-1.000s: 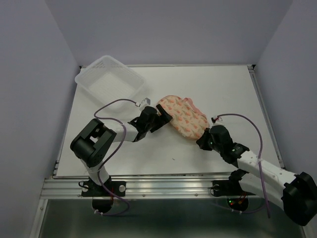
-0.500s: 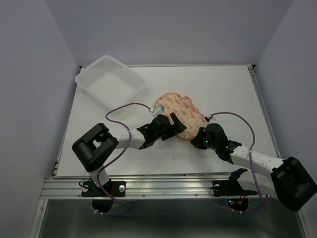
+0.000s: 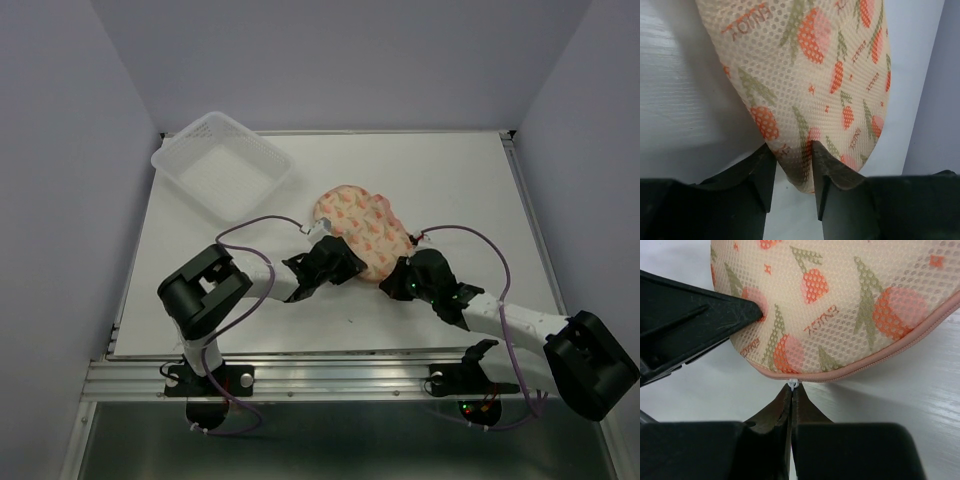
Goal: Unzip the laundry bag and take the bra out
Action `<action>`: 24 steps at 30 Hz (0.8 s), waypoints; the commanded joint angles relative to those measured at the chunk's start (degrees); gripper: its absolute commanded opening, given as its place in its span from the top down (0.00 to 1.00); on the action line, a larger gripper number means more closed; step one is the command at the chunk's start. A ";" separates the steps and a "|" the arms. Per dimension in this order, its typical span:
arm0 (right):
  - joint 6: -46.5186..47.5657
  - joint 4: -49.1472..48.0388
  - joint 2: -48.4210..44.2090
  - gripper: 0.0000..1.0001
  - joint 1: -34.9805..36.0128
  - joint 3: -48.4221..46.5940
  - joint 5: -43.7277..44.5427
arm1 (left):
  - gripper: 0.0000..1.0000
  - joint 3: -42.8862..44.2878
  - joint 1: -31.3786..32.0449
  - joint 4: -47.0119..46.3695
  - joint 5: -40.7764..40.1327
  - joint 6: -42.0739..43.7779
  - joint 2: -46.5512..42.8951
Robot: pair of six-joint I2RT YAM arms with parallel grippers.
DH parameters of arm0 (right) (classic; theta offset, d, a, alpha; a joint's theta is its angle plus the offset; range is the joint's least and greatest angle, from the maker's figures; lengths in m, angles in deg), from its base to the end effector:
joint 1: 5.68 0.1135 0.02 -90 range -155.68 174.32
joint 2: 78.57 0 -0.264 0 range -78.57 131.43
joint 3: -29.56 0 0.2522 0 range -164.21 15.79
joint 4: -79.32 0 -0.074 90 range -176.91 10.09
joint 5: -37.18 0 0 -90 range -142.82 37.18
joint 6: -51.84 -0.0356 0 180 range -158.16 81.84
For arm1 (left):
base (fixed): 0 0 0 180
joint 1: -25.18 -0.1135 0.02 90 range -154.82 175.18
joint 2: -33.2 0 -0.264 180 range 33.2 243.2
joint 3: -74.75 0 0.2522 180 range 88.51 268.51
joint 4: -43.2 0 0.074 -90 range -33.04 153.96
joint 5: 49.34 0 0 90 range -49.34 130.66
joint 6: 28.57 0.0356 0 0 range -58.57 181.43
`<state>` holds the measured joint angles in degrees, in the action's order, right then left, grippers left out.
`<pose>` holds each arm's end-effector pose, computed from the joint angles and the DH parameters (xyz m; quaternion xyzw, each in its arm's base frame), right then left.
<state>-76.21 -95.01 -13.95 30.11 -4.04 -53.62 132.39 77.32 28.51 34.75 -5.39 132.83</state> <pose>0.1708 0.1237 0.1566 0.0145 0.8936 0.2745 0.3549 0.2170 -0.2732 0.1549 -0.1356 0.8425 -0.4252 0.3018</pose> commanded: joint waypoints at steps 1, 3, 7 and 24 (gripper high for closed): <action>-0.72 -3.15 -0.28 0.99 1.12 -1.79 -0.70 | 0.78 2.44 0.33 -2.14 -0.94 -0.23 0.91; -0.63 -2.72 -0.72 0.99 1.12 -1.70 -0.35 | 0.92 2.35 0.16 -2.14 -0.86 -0.15 0.65; 0.95 2.99 -2.39 0.99 1.12 -2.40 5.69 | 1.00 0.34 -1.25 -2.14 -0.68 1.34 -1.45; 3.67 14.69 -14.26 0.99 1.12 -0.56 12.58 | 0.83 1.21 -15.84 12.19 -1.21 20.77 -8.23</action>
<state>-75.42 -86.75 -28.31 31.88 -4.15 -44.64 130.99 65.52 34.91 44.70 8.20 125.05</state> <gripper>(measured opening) 0.020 0.105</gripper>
